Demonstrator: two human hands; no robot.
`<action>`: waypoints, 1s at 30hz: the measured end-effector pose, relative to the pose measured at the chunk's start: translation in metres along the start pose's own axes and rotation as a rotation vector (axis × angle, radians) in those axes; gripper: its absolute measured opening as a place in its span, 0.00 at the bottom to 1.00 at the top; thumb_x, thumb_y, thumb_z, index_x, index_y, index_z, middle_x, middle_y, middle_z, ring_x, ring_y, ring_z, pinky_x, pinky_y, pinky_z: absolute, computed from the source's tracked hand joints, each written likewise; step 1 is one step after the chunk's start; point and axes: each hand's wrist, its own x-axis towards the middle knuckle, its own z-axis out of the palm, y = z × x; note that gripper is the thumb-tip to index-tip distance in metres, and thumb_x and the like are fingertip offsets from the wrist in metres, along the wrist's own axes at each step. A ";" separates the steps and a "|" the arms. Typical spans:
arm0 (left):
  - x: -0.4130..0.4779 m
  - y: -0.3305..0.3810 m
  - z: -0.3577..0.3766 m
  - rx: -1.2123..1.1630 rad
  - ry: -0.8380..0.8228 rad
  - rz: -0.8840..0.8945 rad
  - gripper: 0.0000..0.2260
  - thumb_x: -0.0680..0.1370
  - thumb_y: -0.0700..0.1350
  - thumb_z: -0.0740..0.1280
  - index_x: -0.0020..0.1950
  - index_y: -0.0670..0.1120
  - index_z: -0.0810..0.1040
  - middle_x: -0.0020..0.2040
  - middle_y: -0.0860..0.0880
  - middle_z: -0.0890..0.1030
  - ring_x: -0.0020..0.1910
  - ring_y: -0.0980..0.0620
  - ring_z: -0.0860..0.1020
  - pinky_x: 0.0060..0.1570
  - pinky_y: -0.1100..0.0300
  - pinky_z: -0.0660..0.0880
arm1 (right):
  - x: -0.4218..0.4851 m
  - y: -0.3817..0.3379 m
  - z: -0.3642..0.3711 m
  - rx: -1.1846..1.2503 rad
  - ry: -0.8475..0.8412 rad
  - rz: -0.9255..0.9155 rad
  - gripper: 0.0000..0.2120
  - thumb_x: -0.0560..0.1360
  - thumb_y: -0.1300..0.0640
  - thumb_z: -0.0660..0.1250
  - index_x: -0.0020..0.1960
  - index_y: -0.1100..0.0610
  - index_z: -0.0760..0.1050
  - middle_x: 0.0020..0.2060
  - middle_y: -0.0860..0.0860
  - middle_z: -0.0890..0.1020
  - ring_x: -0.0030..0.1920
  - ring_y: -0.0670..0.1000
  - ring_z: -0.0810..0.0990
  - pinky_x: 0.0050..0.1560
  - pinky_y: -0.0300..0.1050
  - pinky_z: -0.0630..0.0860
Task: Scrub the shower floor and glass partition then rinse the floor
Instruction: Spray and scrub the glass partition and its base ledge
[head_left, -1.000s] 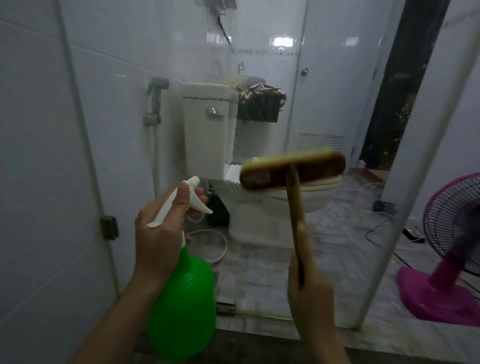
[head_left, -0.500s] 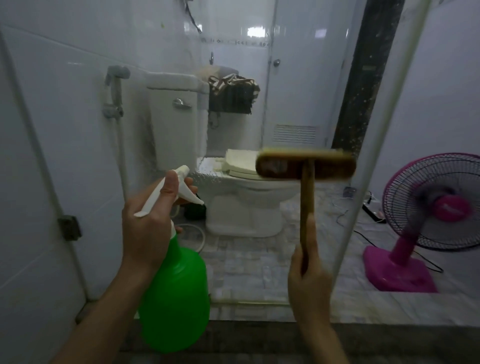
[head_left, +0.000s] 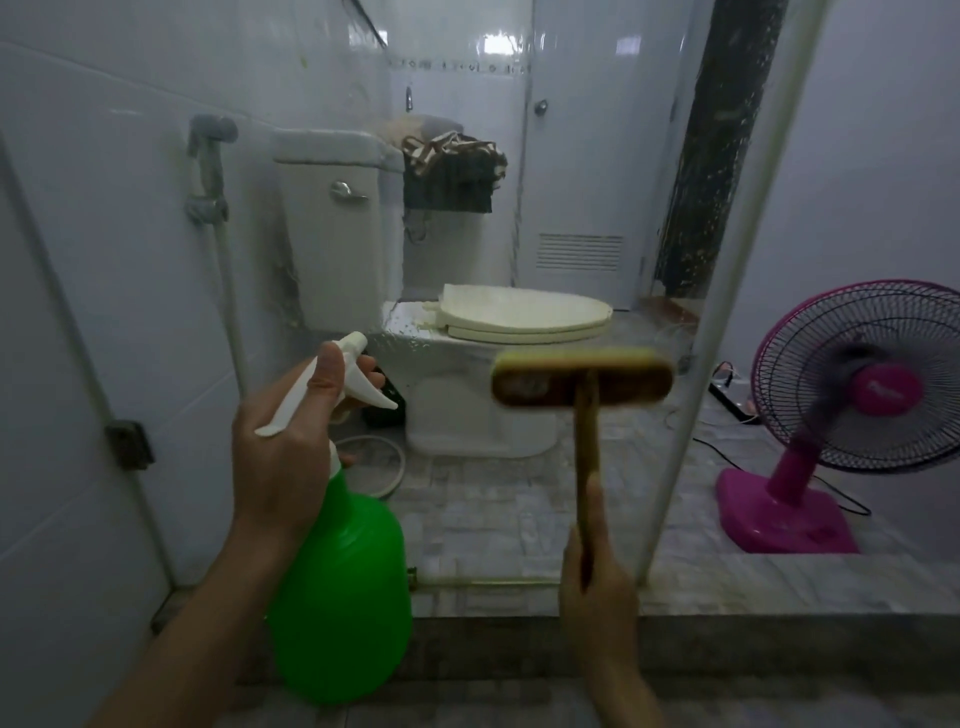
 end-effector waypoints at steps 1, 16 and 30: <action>-0.001 -0.002 -0.003 0.012 -0.001 -0.001 0.13 0.81 0.55 0.61 0.47 0.56 0.84 0.44 0.52 0.87 0.49 0.48 0.85 0.40 0.59 0.82 | -0.020 0.003 0.002 -0.016 -0.063 0.026 0.29 0.80 0.50 0.55 0.75 0.33 0.45 0.25 0.45 0.69 0.22 0.46 0.68 0.22 0.50 0.73; -0.015 -0.014 -0.046 0.058 0.041 -0.032 0.12 0.79 0.58 0.59 0.51 0.59 0.82 0.47 0.53 0.87 0.50 0.53 0.84 0.27 0.64 0.76 | -0.075 0.004 0.032 -0.137 -0.344 0.037 0.38 0.79 0.58 0.64 0.76 0.36 0.43 0.27 0.47 0.71 0.22 0.48 0.69 0.21 0.44 0.65; -0.047 -0.063 -0.081 0.158 0.119 -0.044 0.15 0.81 0.54 0.58 0.43 0.68 0.83 0.45 0.56 0.86 0.46 0.52 0.84 0.24 0.63 0.74 | -0.055 -0.033 0.071 -0.192 -0.378 -0.141 0.40 0.77 0.59 0.66 0.77 0.40 0.44 0.25 0.49 0.67 0.19 0.49 0.62 0.20 0.38 0.54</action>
